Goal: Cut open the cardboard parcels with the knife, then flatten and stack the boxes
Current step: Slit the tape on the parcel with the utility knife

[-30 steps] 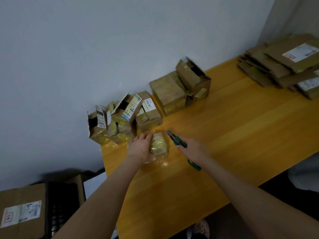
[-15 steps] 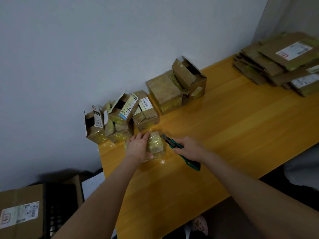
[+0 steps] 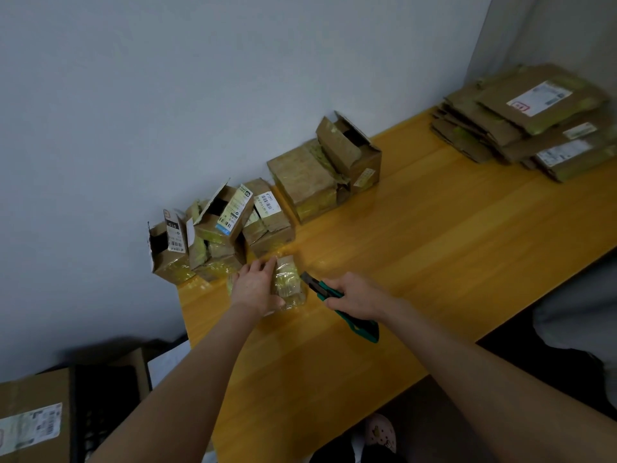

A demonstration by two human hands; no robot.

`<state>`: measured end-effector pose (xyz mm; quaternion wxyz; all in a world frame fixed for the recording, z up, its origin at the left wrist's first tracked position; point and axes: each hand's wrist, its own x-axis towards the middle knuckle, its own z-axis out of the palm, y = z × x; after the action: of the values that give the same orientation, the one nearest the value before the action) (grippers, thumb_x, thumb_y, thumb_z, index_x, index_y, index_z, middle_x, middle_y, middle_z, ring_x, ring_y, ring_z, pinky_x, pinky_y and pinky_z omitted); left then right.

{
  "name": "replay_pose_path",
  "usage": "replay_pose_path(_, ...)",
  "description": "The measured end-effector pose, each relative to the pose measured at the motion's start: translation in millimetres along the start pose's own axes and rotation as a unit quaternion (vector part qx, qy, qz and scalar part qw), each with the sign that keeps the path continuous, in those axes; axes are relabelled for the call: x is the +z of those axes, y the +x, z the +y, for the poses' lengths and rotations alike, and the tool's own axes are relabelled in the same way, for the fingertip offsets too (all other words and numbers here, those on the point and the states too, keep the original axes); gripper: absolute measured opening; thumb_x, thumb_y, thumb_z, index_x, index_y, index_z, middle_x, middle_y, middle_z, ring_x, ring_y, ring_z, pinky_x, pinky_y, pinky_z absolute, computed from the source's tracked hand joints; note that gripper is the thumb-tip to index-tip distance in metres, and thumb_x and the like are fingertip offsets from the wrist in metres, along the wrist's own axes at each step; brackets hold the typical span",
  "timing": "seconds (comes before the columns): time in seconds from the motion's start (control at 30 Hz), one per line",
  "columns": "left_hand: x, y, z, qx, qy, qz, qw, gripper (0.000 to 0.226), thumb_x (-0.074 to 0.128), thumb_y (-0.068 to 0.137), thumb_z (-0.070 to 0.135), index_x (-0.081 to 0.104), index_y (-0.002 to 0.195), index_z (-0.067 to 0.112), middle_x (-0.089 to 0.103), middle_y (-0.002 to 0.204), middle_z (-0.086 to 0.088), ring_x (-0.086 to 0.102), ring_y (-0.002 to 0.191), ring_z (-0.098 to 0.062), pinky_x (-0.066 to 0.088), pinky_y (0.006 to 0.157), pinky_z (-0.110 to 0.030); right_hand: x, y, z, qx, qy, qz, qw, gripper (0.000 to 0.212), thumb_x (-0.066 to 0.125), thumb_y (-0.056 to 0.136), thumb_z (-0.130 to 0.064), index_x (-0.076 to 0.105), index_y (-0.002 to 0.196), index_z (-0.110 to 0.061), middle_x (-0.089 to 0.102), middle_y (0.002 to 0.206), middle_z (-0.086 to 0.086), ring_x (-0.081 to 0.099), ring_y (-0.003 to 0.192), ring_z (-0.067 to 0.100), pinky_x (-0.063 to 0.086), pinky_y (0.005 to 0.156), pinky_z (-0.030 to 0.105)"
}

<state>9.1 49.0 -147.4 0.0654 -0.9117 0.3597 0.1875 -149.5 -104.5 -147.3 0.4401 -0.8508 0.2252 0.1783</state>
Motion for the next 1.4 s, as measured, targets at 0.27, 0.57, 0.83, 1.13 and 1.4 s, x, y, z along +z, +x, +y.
replay_pose_path(0.27,-4.2,-7.6,5.2,-0.080,-0.068,0.028,0.994,0.098,0.065,0.072,0.071,0.028,0.148,0.021,0.043,0.140,-0.011,0.045,0.125,-0.033,0.047,0.097,-0.042,9.4,5.8,24.7,0.103,0.050,0.130,0.985,0.038,0.050,0.095,-0.044,0.054,0.131,-0.031,0.068,0.094,0.001,0.065,0.079,0.022,0.048,0.060,0.031)
replay_pose_path(0.57,8.9,-12.5,-0.1,-0.097,-0.170,-0.031,0.980,0.094,0.064,0.082,0.058,0.015,0.151,0.017,0.051,0.136,-0.013,0.055,0.118,-0.032,0.048,0.086,-0.040,40.1,43.3,35.8,0.222,-0.062,0.108,0.967,0.073,0.048,0.099,-0.016,0.001,0.154,-0.024,0.061,0.114,0.012,0.064,0.088,0.027,0.058,0.072,0.041)
replay_pose_path(0.83,11.7,-17.0,1.9,-0.109,-0.217,-0.038,0.969,0.088,0.065,0.085,0.051,0.016,0.147,0.014,0.055,0.132,-0.013,0.057,0.115,-0.031,0.050,0.089,-0.041,34.2,41.7,25.7,0.197,-0.167,0.120,0.959,0.055,0.045,0.100,-0.021,0.021,0.150,-0.019,0.044,0.138,0.012,0.044,0.123,0.031,0.046,0.091,0.040)
replay_pose_path(1.13,2.7,-3.7,-2.2,-0.034,-0.210,-0.010,0.977,0.120,0.074,0.070,0.061,-0.008,0.153,0.033,0.002,0.160,-0.007,0.018,0.145,-0.036,0.032,0.112,-0.053,35.7,8.9,-29.6,0.255,0.259,-0.172,0.916,0.086,0.020,0.089,-0.074,0.021,0.150,-0.015,0.066,0.113,0.024,0.067,0.098,0.032,0.056,0.087,0.041)
replay_pose_path(1.4,5.6,-16.9,-31.8,-0.132,-0.188,-0.009,0.973,0.094,0.052,0.082,0.070,0.011,0.153,0.023,0.039,0.142,-0.019,0.051,0.121,-0.037,0.051,0.093,-0.047,23.8,35.9,-35.7,0.155,0.320,0.090,0.930,0.047,0.057,0.096,-0.033,0.050,0.136,-0.008,0.061,0.121,0.010,0.062,0.107,0.027,0.053,0.092,0.043)
